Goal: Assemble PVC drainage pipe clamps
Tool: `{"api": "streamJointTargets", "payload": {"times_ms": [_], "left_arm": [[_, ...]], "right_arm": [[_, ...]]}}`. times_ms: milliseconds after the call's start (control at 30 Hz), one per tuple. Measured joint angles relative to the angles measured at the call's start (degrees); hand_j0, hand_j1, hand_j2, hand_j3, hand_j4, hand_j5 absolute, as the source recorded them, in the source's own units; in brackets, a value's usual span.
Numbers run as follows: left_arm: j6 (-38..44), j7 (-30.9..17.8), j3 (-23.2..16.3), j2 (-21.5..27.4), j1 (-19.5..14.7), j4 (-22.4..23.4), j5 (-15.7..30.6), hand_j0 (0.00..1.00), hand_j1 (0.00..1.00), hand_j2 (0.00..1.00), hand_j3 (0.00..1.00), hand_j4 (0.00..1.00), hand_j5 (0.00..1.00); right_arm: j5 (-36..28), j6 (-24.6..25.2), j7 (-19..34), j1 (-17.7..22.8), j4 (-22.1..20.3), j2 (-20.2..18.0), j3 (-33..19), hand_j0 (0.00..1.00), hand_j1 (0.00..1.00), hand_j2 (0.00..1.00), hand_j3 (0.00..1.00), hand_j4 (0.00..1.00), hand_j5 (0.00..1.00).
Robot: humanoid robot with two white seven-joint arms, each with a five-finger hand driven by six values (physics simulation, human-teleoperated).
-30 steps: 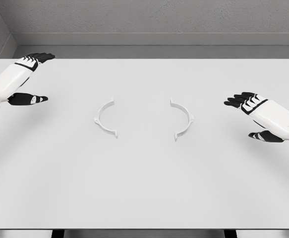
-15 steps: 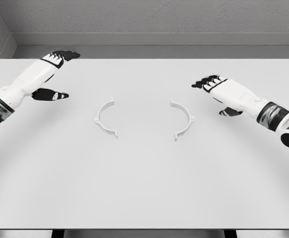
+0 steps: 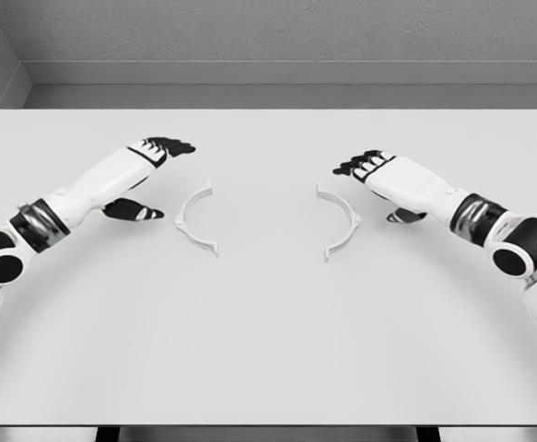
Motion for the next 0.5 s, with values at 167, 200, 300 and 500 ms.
{"api": "streamJointTargets", "payload": {"times_ms": [167,200,300,500], "left_arm": [[0.0,0.0,-0.6,0.2,0.1,0.3,-0.1,1.00,1.00,1.00,1.00,1.00,1.00],[0.0,0.0,-0.6,0.3,0.1,0.5,-0.1,1.00,1.00,1.00,1.00,1.00,1.00],[0.0,0.0,-0.6,0.9,-0.2,1.5,-0.2,1.00,1.00,1.00,1.00,1.00,1.00],[0.0,0.0,-0.8,1.1,-0.3,3.0,-0.2,1.00,1.00,1.00,1.00,1.00,1.00]], "right_arm": [[0.0,0.0,0.2,0.0,-0.2,1.0,0.2,1.00,1.00,1.00,1.00,1.00,1.00],[0.1,0.0,0.3,0.0,-0.2,1.2,0.3,1.00,1.00,1.00,1.00,1.00,1.00],[0.1,0.0,0.4,-0.1,-0.2,1.4,0.4,1.00,1.00,1.00,1.00,1.00,1.00],[0.6,0.0,0.7,-0.7,-0.2,2.4,0.5,1.00,1.00,1.00,1.00,1.00,1.00]]}}
